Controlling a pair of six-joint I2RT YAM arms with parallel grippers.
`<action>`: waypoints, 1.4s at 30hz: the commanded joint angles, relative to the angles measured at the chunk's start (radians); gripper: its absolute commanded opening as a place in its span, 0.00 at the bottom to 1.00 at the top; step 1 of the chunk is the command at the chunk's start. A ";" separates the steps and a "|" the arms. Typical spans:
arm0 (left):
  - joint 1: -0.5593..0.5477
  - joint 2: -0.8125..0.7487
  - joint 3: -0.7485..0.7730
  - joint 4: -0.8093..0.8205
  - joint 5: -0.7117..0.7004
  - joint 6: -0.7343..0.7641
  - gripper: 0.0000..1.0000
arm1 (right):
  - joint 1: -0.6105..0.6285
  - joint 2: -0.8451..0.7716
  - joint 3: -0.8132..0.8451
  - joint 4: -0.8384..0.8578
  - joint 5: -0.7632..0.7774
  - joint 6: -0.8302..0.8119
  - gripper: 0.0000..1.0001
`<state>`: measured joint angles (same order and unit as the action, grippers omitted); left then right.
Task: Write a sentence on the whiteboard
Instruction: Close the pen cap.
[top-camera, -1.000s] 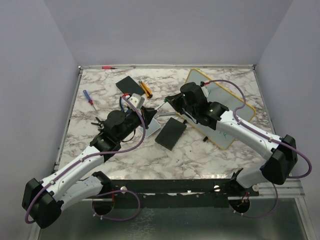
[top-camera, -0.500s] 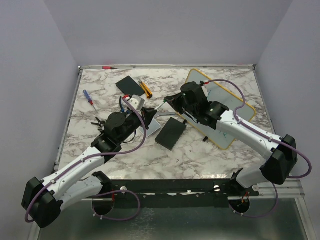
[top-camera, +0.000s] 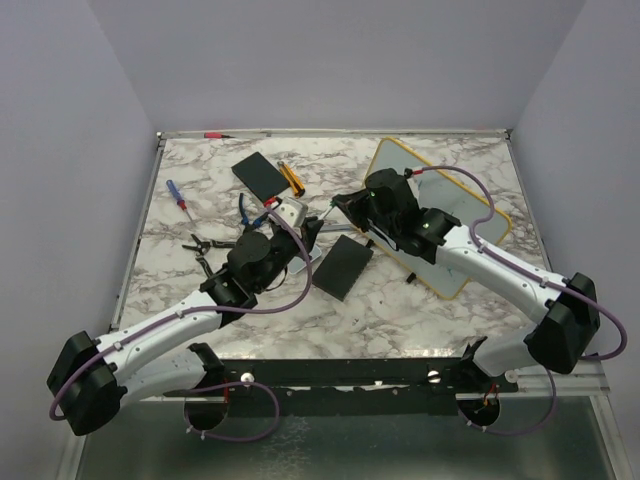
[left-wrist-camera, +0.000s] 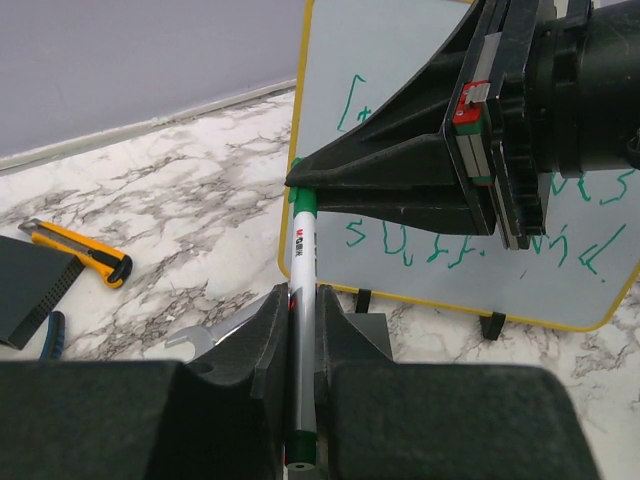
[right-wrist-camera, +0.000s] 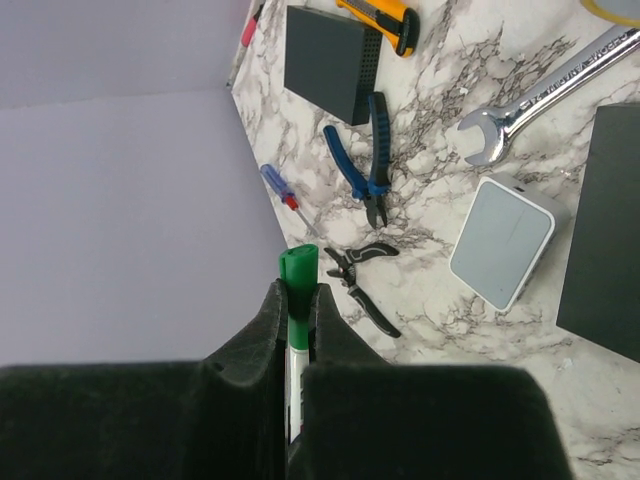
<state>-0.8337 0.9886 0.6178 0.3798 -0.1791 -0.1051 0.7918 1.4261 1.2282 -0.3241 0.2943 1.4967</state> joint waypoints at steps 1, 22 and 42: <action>-0.027 0.057 0.018 0.013 -0.034 0.010 0.00 | 0.018 -0.051 -0.036 0.100 -0.038 0.025 0.00; -0.066 0.196 0.074 0.105 -0.070 0.032 0.00 | 0.041 -0.096 -0.124 0.244 -0.093 -0.057 0.00; -0.056 0.223 0.092 0.123 -0.092 0.052 0.00 | 0.095 -0.134 -0.150 0.225 -0.026 -0.052 0.00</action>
<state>-0.8970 1.1755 0.6888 0.5137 -0.2794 -0.0586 0.7792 1.3476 1.0801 -0.1497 0.4282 1.4391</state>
